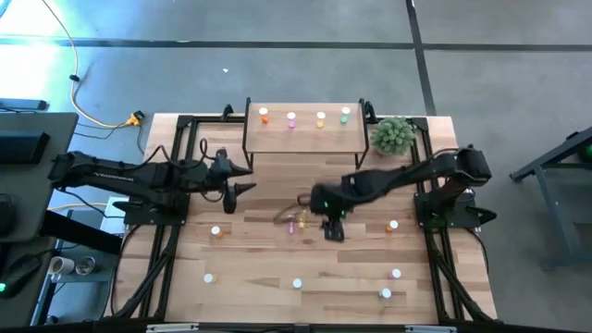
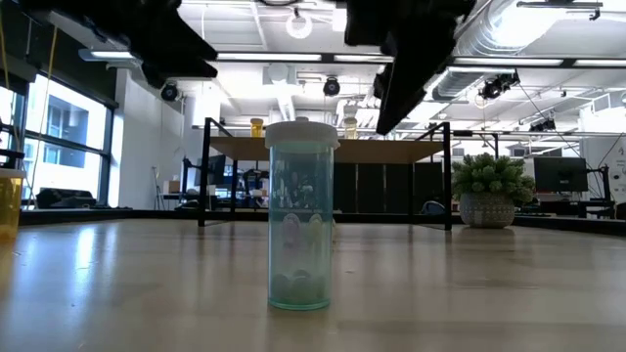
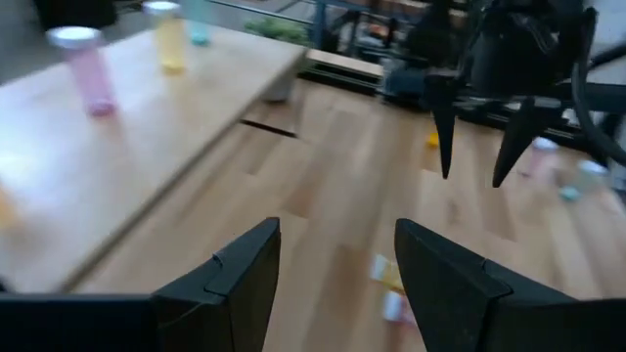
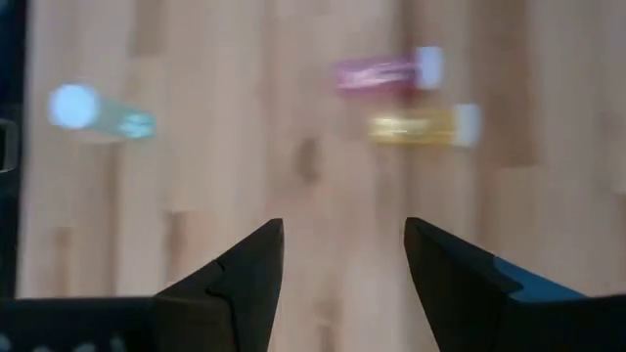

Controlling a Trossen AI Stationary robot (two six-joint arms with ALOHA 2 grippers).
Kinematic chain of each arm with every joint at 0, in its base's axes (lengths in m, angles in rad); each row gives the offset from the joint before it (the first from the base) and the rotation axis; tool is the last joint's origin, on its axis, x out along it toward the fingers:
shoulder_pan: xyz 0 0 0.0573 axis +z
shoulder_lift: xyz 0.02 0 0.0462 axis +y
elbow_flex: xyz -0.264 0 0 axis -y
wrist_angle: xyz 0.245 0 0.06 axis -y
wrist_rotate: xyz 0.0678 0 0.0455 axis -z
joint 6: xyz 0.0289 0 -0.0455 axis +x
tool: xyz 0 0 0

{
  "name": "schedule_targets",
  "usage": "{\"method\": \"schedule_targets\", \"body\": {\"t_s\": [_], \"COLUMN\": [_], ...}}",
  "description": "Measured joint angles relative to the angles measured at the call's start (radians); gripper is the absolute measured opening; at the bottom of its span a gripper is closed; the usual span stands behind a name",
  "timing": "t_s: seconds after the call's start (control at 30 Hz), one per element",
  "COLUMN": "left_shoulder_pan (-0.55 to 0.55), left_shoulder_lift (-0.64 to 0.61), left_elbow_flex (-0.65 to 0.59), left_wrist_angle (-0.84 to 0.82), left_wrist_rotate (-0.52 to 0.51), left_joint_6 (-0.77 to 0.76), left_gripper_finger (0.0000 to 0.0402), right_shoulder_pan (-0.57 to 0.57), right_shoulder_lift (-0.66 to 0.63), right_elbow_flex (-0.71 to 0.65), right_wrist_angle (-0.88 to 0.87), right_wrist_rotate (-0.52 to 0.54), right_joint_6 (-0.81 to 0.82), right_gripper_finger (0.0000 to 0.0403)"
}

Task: Pick and place medicine bottles onto shelf by color
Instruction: Put the left green pill bottle on the shelf aligned with the other green pill bottle

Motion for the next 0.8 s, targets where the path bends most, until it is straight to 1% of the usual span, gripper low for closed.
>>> {"method": "schedule_targets", "body": {"t_s": [0.13, 0.27, 0.37, 0.47, 0.57, 0.67, 0.8], "left_shoulder_pan": [-0.088, -0.172, -0.231, -0.281, -0.318, -0.346, -0.376], "left_shoulder_lift": [0.000, 0.000, 0.000, 0.000, 0.000, 0.000, 0.000], "left_elbow_flex": [0.000, 0.000, 0.000, 0.000, 0.000, 0.000, 0.000], "left_wrist_angle": [-0.018, -0.036, -0.044, -0.044, -0.044, -0.043, -0.043], "left_wrist_rotate": [-0.001, -0.003, -0.003, -0.003, -0.003, -0.005, -0.007], "left_joint_6": [-0.053, -0.113, -0.155, -0.180, -0.186, -0.226, -0.243], "left_gripper_finger": [0.0193, 0.0193, 0.0193, 0.0193, 0.0193, 0.0193, 0.0193], "right_shoulder_pan": [0.110, 0.204, 0.265, 0.323, 0.363, 0.382, 0.405], "right_shoulder_lift": [0.000, 0.000, 0.000, 0.000, 0.003, 0.013, 0.061], "right_elbow_flex": [-0.052, -0.080, -0.080, -0.080, -0.080, -0.080, -0.080], "right_wrist_angle": [0.113, 0.249, 0.323, 0.402, 0.466, 0.516, 0.595], "right_wrist_rotate": [0.003, 0.038, 0.087, 0.164, 0.236, 0.272, 0.325], "right_joint_6": [0.018, 0.087, 0.125, 0.169, 0.224, 0.281, 0.276], "right_gripper_finger": [0.0204, 0.0204, 0.0204, 0.0204, 0.0204, 0.0204, 0.0204]}}
